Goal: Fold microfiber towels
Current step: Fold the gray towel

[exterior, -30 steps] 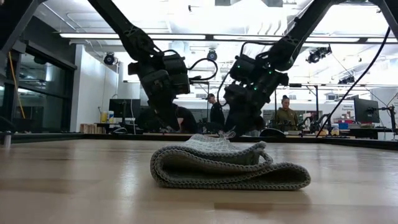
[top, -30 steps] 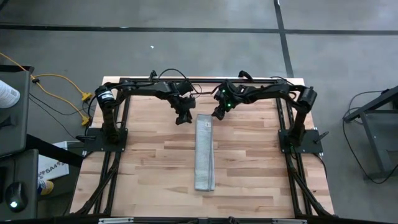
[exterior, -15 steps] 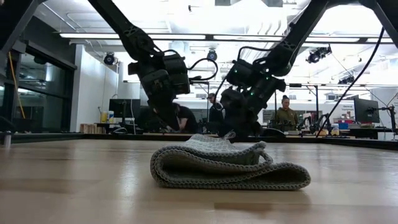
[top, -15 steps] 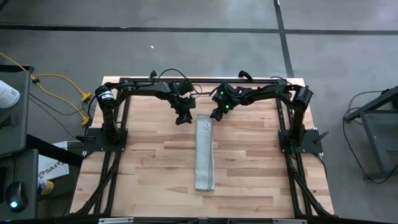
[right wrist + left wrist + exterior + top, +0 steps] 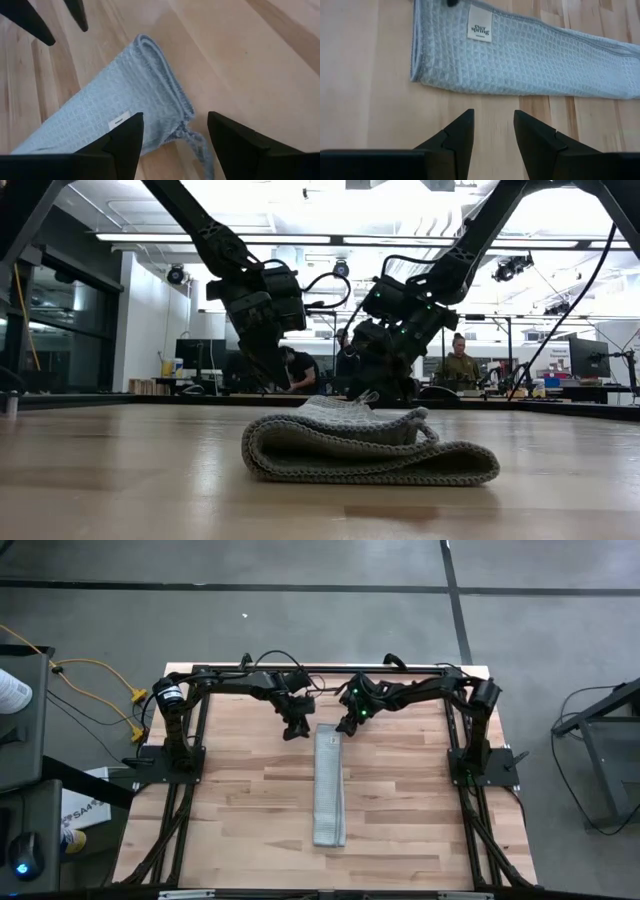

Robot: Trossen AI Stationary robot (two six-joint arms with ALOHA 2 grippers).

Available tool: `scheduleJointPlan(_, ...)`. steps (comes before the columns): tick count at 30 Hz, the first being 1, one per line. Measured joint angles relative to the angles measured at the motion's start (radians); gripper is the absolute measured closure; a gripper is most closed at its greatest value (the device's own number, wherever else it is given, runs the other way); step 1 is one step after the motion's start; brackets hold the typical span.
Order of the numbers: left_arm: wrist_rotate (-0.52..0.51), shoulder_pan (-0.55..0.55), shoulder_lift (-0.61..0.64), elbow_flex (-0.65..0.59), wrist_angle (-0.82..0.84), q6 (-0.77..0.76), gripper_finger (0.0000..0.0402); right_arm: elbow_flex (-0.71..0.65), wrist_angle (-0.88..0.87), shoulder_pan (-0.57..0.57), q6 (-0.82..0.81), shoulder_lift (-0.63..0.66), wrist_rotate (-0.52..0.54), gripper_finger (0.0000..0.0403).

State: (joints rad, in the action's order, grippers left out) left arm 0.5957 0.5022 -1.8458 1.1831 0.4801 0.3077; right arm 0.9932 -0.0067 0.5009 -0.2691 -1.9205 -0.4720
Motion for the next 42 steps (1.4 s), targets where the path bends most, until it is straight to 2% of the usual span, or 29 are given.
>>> scheduleJointPlan(10, 0.002, 0.000, 0.000, 0.000, -0.022, -0.010, 0.0261, -0.002, -0.006, -0.024, 0.002, 0.000, -0.051, 0.0187)
scheduleJointPlan(15, 0.055, 0.000, -0.013, 0.000, -0.078, -0.075, 0.0261, -0.002, -0.005, -0.024, 0.002, 0.000, -0.053, 0.0187)
scheduleJointPlan(21, 0.056, 0.000, -0.050, 0.000, -0.095, -0.178, 0.0261, -0.002, -0.005, -0.024, 0.002, 0.000, -0.053, 0.0187)
scheduleJointPlan(28, -0.044, 0.000, -0.053, 0.000, -0.129, -0.396, 0.0261, -0.002, -0.005, -0.023, 0.003, 0.000, -0.055, 0.0187)
scheduleJointPlan(35, -0.112, 0.001, -0.053, 0.000, -0.151, -0.521, 0.0261, -0.002, -0.005, -0.023, 0.004, 0.000, -0.056, 0.0187)
scheduleJointPlan(42, -0.169, -0.010, -0.053, 0.000, -0.150, -0.534, 0.0254, -0.002, -0.005, -0.024, 0.007, 0.000, -0.071, 0.0187)
